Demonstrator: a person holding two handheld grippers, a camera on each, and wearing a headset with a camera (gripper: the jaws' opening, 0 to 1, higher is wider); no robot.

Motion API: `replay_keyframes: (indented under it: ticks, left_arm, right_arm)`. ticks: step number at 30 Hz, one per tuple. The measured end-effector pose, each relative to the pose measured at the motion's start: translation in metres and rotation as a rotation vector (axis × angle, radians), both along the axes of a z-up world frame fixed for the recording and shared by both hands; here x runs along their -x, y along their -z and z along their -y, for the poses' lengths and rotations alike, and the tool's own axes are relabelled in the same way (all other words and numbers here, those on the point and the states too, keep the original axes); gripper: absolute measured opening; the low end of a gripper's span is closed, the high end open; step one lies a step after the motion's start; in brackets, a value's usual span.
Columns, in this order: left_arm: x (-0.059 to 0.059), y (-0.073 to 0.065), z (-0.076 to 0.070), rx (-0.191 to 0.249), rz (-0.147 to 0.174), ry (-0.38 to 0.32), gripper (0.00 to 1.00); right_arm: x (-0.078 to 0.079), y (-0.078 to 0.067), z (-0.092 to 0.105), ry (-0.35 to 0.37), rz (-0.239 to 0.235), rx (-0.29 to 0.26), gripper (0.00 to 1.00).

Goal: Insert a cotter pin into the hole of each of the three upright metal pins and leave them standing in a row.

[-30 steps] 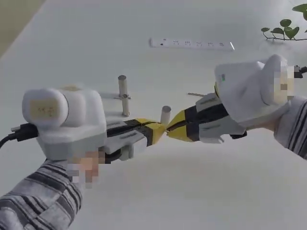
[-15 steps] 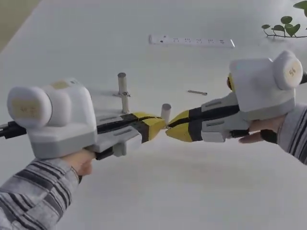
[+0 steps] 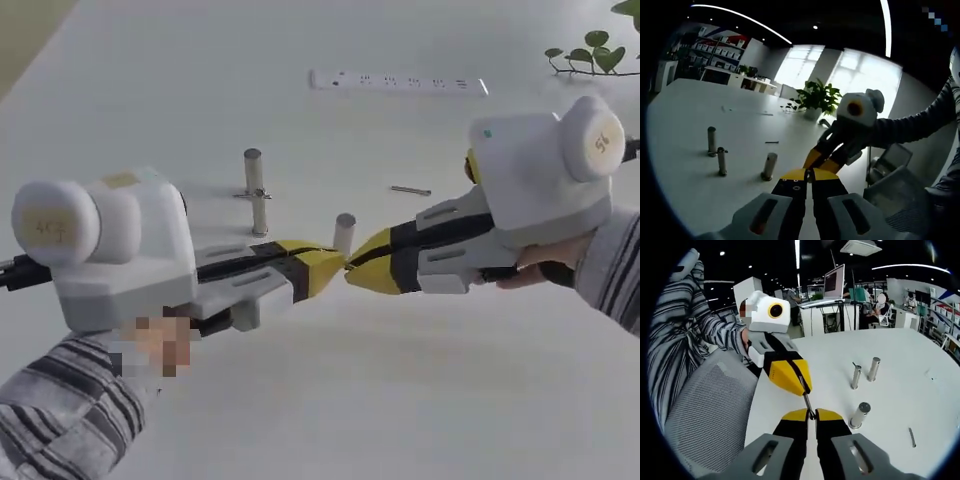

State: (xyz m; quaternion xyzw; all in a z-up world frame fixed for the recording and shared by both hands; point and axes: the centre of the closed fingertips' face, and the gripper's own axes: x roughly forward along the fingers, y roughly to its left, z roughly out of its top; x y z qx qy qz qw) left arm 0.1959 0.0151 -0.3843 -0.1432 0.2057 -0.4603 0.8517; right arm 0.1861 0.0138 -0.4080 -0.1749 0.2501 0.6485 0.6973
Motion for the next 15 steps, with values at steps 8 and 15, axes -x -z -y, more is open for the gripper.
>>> replay_keyframes:
  ticks: [8, 15]
  left_arm:
    - [-0.001, 0.002, -0.002, -0.019, 0.013, -0.005, 0.00]
    - [-0.007, 0.005, -0.002, -0.062, 0.046, -0.028, 0.11]
  right_arm:
    - [-0.003, 0.003, 0.000, -0.115, 0.164, 0.114, 0.00]
    - [-0.017, 0.020, 0.015, -0.168, 0.246, 0.245, 0.00]
